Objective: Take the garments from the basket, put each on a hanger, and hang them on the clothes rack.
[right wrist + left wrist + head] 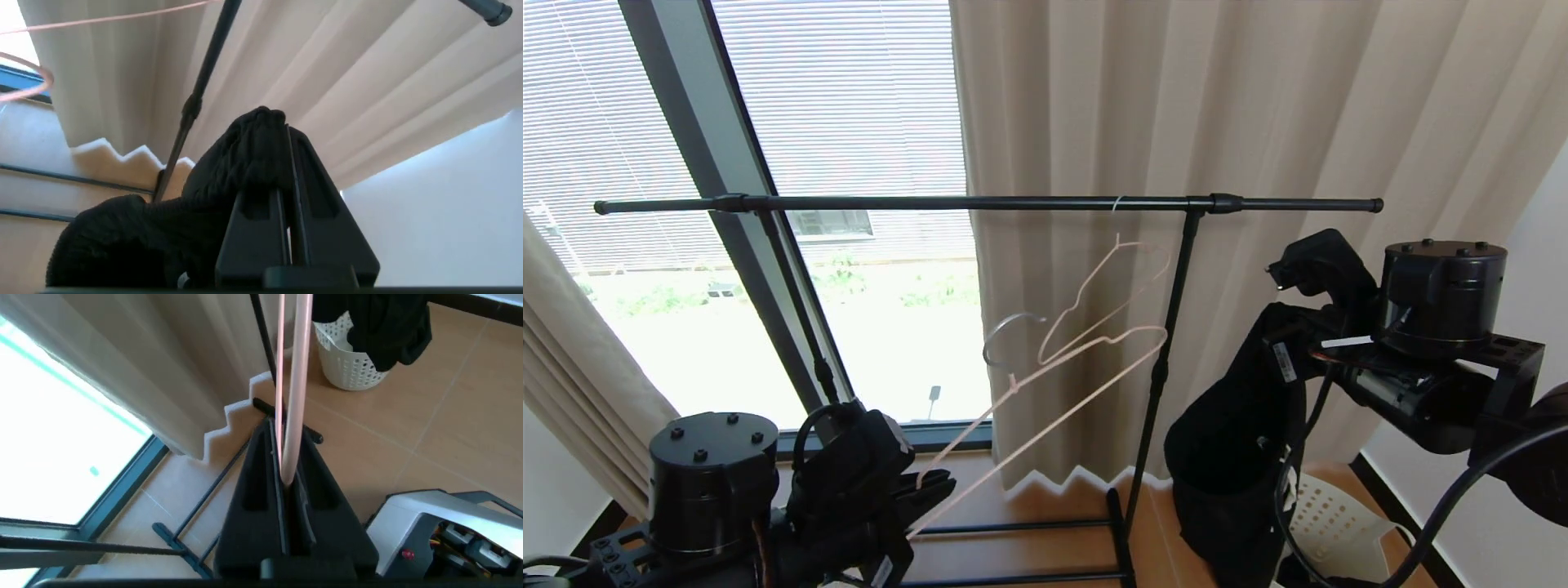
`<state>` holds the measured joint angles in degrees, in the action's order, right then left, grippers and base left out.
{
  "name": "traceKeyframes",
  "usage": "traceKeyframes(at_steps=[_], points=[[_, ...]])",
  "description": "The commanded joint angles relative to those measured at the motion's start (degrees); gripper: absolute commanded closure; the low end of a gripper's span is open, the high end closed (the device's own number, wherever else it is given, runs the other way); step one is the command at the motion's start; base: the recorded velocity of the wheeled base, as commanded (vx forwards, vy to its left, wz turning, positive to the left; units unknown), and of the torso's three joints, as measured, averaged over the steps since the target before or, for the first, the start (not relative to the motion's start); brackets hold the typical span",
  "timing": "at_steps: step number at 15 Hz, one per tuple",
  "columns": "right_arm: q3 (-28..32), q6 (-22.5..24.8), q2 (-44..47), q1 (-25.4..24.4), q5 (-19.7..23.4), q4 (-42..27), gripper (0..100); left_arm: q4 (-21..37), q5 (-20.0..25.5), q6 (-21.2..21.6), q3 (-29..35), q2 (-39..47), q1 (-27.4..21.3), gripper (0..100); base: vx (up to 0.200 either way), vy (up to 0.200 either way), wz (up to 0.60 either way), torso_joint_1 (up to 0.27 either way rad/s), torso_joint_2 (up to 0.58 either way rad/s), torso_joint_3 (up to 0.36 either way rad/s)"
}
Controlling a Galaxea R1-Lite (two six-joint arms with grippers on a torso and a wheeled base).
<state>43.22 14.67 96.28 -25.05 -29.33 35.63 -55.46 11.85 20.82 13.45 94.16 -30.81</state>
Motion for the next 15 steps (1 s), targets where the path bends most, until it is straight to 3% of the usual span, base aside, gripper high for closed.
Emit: traceKeyframes(at_steps=[1,6,12,15], points=[[0.1,0.2,3.7,0.0,-1.8,2.4,100,0.0,1.0,0.0,-0.9,0.4,-0.8,100,0.0,0.0,0.0,0.0,0.0,0.0],[0.1,0.1,5.1,-1.2,-2.7,3.6,100,0.0,4.8,-0.3,-1.5,0.6,-2.3,100,0.0,0.0,0.0,0.0,0.0,0.0],[-0.5,0.1,7.1,-4.6,-4.8,7.0,100,-0.4,5.2,-0.5,-1.6,2.3,-3.3,100,0.0,0.0,0.0,0.0,0.0,0.0],[-0.8,-0.1,7.2,-7.1,-6.7,7.0,100,-3.9,5.1,-1.0,-1.9,4.9,-3.8,100,0.0,0.0,0.0,0.0,0.0,0.0]])
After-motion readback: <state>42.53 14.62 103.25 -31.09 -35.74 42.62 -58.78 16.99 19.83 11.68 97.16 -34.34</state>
